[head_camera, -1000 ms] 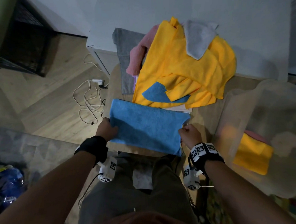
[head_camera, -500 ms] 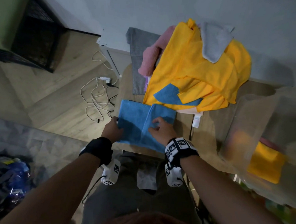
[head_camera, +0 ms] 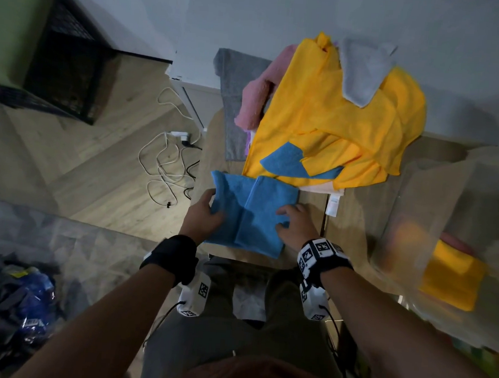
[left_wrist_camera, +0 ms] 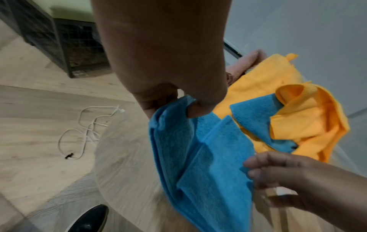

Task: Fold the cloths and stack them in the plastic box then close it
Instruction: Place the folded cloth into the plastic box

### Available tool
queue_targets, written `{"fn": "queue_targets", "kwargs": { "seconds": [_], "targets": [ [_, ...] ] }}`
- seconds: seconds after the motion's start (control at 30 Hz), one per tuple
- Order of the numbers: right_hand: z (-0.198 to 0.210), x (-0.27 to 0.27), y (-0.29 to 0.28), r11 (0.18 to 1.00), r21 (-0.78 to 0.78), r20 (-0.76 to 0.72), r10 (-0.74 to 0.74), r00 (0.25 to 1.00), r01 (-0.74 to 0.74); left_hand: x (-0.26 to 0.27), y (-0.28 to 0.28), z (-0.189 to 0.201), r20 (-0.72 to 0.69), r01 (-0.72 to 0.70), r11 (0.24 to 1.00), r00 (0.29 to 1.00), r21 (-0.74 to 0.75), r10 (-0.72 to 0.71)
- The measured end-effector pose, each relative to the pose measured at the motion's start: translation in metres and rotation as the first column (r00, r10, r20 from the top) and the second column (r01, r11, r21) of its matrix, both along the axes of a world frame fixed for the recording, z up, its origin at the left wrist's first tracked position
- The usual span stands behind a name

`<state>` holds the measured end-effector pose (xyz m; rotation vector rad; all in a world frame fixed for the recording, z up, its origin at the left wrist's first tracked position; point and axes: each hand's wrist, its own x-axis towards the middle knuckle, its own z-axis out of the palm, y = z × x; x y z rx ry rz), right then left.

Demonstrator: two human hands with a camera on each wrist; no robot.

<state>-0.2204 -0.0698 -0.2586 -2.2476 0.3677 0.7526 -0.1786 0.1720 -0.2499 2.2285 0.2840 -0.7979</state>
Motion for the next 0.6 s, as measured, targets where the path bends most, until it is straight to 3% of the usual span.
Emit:
{"fn": "queue_targets", "kwargs": {
  "seconds": [0.27,0.33,0.43,0.5,0.6],
  "targets": [
    [0.004,0.005,-0.008,0.977,0.087,-0.098,-0.187,0.978,0.195,-0.013,-0.068,0.017,0.131,0.298,0.952,0.949,-0.066,-0.288],
    [0.006,0.008,-0.013,0.969,0.068,-0.153,-0.226,0.962,0.238,-0.016,-0.087,0.013,0.096,0.370,0.927,0.927,-0.064,-0.363],
    [0.006,0.010,-0.022,0.962,0.012,-0.227,-0.262,0.938,0.271,-0.018,-0.103,0.001,-0.077,0.481,0.871,0.869,-0.106,-0.489],
    [0.005,0.008,-0.028,0.971,-0.008,-0.260,-0.231,0.938,0.237,-0.020,-0.104,-0.005,-0.084,0.478,0.876,0.872,-0.061,-0.482],
    [0.001,0.003,-0.029,0.969,0.034,-0.262,-0.226,0.938,0.243,-0.024,-0.095,-0.013,0.132,0.278,0.960,0.951,0.028,-0.279]
  ]
}}
